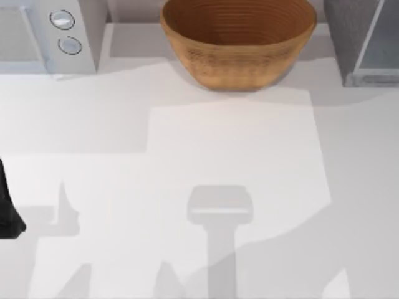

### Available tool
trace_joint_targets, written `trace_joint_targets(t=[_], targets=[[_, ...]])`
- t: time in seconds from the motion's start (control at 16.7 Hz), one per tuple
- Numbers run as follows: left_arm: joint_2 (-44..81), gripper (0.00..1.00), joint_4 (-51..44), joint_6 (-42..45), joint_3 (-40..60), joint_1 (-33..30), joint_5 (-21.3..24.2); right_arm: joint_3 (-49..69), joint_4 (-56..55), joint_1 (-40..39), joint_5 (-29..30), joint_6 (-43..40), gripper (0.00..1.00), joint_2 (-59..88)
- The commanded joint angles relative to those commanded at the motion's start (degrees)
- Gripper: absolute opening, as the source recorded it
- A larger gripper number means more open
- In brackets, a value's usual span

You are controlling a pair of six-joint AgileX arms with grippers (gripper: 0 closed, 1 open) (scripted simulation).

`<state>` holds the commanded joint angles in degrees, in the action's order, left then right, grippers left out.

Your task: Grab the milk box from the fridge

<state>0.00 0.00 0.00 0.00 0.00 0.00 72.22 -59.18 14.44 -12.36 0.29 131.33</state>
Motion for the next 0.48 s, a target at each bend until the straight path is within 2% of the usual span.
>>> trace_joint_targets(t=[0.12, 0.48], targets=[[0.0, 1.0, 0.0, 0.0, 0.0, 0.0, 0.0, 0.0, 0.0, 0.0, 0.0, 0.0, 1.0, 0.0], [0.0, 1.0, 0.0, 0.0, 0.0, 0.0, 0.0, 0.0, 0.0, 0.0, 0.0, 0.0, 0.55, 0.0]])
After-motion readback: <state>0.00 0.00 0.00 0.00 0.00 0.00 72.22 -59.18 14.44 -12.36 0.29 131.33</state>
